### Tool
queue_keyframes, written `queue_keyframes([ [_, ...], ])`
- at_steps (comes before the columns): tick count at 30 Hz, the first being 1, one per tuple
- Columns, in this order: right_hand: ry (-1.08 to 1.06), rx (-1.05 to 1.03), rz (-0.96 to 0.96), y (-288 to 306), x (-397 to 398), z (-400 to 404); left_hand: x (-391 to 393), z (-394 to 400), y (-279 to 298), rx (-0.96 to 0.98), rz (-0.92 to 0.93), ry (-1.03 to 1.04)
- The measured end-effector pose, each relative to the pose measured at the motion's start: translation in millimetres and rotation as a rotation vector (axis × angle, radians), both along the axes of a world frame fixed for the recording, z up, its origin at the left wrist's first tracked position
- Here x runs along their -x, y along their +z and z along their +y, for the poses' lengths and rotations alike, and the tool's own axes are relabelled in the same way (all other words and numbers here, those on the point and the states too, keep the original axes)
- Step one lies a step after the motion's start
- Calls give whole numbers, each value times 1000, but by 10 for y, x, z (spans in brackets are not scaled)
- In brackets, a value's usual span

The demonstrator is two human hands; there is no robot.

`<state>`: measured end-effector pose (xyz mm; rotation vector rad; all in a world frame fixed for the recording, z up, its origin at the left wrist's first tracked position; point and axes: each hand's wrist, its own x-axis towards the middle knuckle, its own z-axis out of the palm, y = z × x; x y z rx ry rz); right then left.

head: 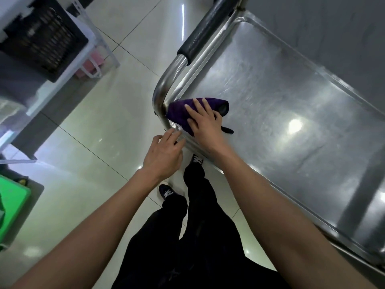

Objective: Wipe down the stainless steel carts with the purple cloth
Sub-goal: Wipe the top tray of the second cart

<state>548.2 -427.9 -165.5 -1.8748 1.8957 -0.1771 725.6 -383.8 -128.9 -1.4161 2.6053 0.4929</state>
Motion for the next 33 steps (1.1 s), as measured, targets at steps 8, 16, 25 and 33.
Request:
queue_keyframes([
  [8,-35,34,6,-9,408,-710,388,-427,-40,50,30,-50],
  [16,-117,31,22,-13,1212,-1736,962,-1057,-63,-18,13,-31],
  [25,-174,24,86,-29,1970,-2648,1631,-1605,-76,-31,34,0],
  [33,-245,31,53,28,1961,-2185,1613,-1616,-58,-77,-5,-26],
])
